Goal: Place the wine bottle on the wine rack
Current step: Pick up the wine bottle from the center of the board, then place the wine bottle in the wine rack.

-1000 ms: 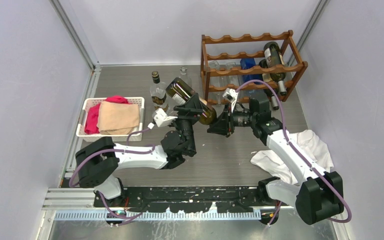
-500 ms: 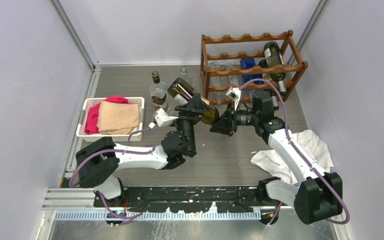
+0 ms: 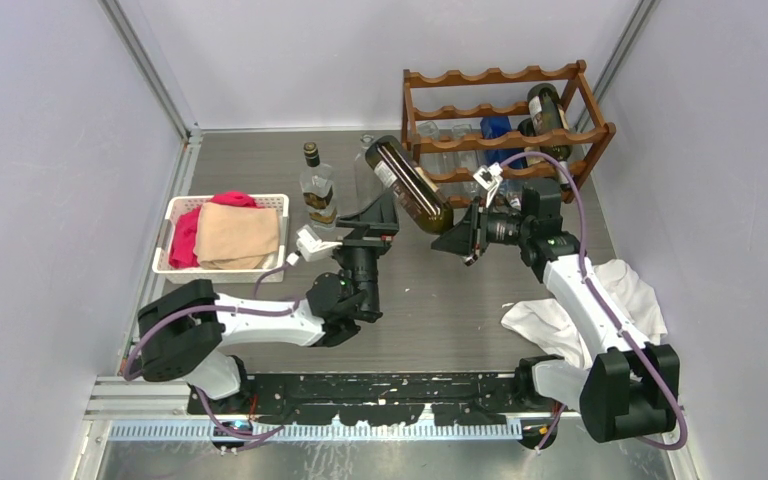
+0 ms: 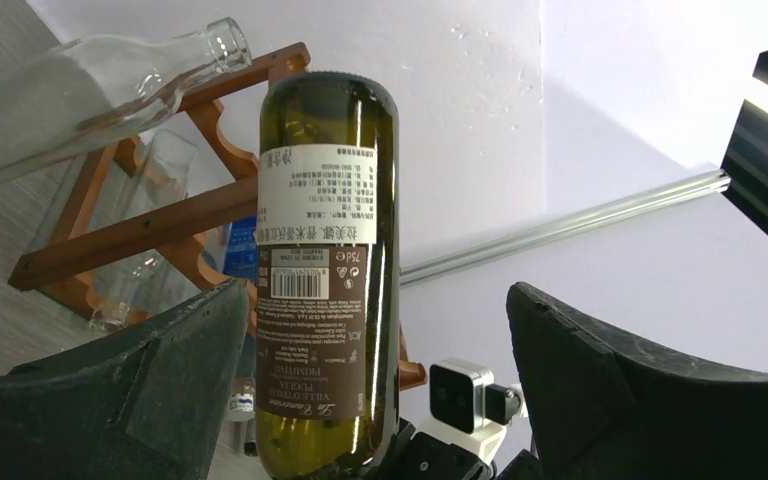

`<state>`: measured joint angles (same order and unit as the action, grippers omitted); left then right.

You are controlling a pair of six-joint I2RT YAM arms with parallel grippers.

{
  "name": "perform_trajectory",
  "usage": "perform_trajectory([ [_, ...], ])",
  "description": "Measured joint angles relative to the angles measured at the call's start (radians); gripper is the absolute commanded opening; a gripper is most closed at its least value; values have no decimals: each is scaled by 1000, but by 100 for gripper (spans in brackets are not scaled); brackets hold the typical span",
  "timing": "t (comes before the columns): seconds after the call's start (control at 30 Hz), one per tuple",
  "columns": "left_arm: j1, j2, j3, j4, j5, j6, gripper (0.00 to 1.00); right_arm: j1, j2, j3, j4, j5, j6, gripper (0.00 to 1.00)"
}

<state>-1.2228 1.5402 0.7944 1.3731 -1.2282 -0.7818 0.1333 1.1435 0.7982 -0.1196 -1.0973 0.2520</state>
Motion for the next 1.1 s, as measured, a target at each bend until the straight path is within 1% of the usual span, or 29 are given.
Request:
perform_trajectory([
  [0.13,0,-24,-27,7,3,8,100,-18,0,0,-4,-9,0,1],
  [0.23,0,-46,-51,7,23,29,100,-30,0,0,-42,-12,-40,1],
  [0.4,-1,-140,-122,1,118,104,100,-56,0,5,-133,-18,-116,1],
  [0.47,-1,-201,-146,-47,166,126,100,-60,0,17,-179,-22,-154,1],
  [0.57,-1,-340,-139,-278,243,135,100,-67,0,39,-235,-31,-218,1],
  [0.63,5,-425,-90,-500,300,134,100,-70,0,56,-275,-39,-261,1],
  [0.8,43,-534,82,-961,499,170,100,-74,0,87,-366,-43,-360,1],
  [0.93,91,-588,176,-1298,679,245,100,-84,-12,129,-494,-26,-481,1],
  [1.03,129,-628,205,-1489,787,314,100,-110,-31,171,-596,-3,-591,1],
  [1.1,152,-661,205,-1580,835,360,100,-143,-38,199,-657,6,-661,1],
])
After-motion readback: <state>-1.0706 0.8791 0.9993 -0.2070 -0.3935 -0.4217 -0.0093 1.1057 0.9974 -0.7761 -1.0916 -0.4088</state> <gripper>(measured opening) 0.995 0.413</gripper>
